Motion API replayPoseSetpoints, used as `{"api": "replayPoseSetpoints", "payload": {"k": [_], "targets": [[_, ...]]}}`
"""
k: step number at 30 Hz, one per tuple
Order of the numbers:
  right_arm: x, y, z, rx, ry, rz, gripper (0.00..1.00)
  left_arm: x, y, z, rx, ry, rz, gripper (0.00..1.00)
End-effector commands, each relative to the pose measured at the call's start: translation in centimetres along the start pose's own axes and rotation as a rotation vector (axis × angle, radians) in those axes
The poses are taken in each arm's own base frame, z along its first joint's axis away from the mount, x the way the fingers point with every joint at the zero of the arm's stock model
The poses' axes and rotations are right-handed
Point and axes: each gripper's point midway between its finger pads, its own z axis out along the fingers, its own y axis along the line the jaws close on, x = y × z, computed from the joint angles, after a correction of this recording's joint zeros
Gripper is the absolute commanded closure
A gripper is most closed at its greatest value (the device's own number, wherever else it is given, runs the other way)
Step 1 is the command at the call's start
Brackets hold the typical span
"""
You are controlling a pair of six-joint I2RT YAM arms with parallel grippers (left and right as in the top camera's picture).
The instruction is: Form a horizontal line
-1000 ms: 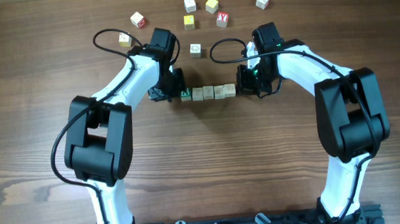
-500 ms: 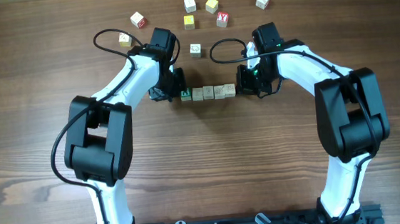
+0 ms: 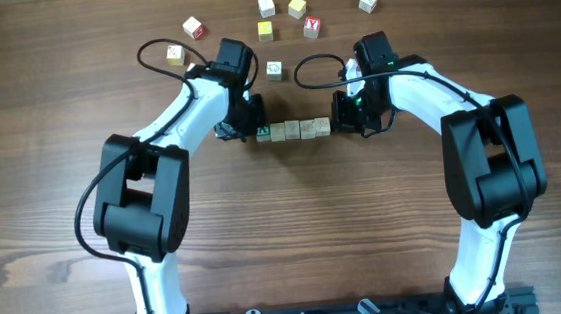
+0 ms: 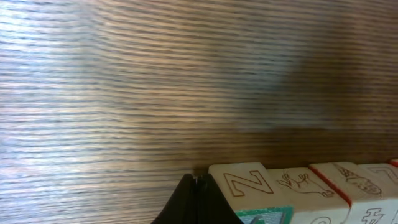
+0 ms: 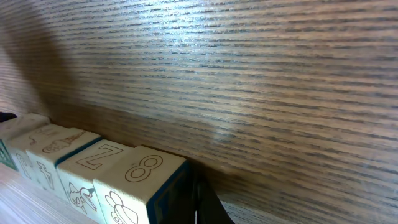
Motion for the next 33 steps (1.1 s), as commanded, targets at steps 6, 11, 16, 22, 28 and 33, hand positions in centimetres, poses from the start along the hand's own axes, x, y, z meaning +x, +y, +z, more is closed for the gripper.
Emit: {"api": "replayPoseSetpoints", "payload": {"k": [6,11,16,22,28,33], "targets": [[1.9,-1.4,2.1,0.033,0.070,0.007,0.95,0.0,-1.2,-0.2,0.025,-0.008,0.030,0.95],[1.9,-1.4,2.1,0.032,0.070,0.007,0.95,0.0,-1.2,-0.2,0.025,-0.008,0.042,0.94],[1.8,-1.5,2.1,0.038,0.067,0.008,0.89,0.0,-1.1,-0.2,0.021,-0.009,0.055,0.94],[1.2,-3.4,2.0,0.147,0.030,0.039,0.81,0.2,-0.7,-0.2,0.002,-0.004,0.053,0.93],[0.9,-4.6,1.8,0.217,0.006,0.053,0.81,0.4,-0.6,-0.2,-0.002,0.005,0.051,0.93],[0.6,-5.8,1.5,0.288,-0.012,0.052,0.75,0.4,-0.6,-0.2,-0.002,0.005,0.051,0.92]]}}
